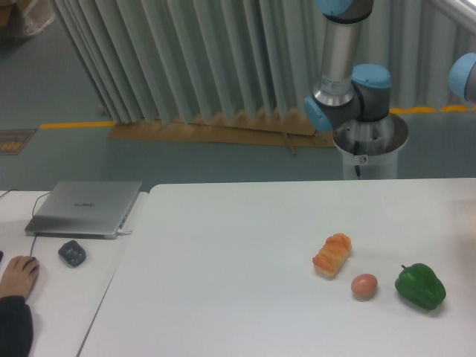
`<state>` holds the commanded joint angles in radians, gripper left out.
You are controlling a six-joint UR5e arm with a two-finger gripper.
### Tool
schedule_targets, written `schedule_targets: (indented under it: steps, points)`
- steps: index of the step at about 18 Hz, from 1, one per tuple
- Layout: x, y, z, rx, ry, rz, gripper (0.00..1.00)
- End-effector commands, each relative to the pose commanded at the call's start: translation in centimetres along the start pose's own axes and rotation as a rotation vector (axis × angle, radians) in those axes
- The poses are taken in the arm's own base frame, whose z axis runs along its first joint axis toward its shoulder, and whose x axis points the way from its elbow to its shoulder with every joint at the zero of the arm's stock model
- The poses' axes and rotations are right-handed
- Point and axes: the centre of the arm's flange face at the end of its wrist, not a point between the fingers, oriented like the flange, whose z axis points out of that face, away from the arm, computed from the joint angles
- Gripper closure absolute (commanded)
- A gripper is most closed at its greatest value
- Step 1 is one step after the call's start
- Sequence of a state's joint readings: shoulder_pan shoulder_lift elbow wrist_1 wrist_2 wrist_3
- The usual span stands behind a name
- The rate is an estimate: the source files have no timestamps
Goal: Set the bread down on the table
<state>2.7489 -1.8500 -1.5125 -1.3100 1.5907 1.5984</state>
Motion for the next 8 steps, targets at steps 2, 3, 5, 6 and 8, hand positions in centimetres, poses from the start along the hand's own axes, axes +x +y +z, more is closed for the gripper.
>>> schedule_targets:
  steps: [2, 3, 5, 6, 8]
  points:
    - [-0.06, 0.03, -0.09, 0.006, -0.003, -0.002, 0.00]
    - [-0.12, 0.19, -0.10, 0.009, -0.005, -0.003, 0.00]
    - [-0.17, 0.00, -0.32, 0.010, -0.010, 0.003, 0.00]
    - [-0.14, -0.11, -0.27, 0.012, -0.010, 0.004, 0.00]
    - [-0.11, -0.15, -0.20, 0.015, -0.008, 0.005, 0.00]
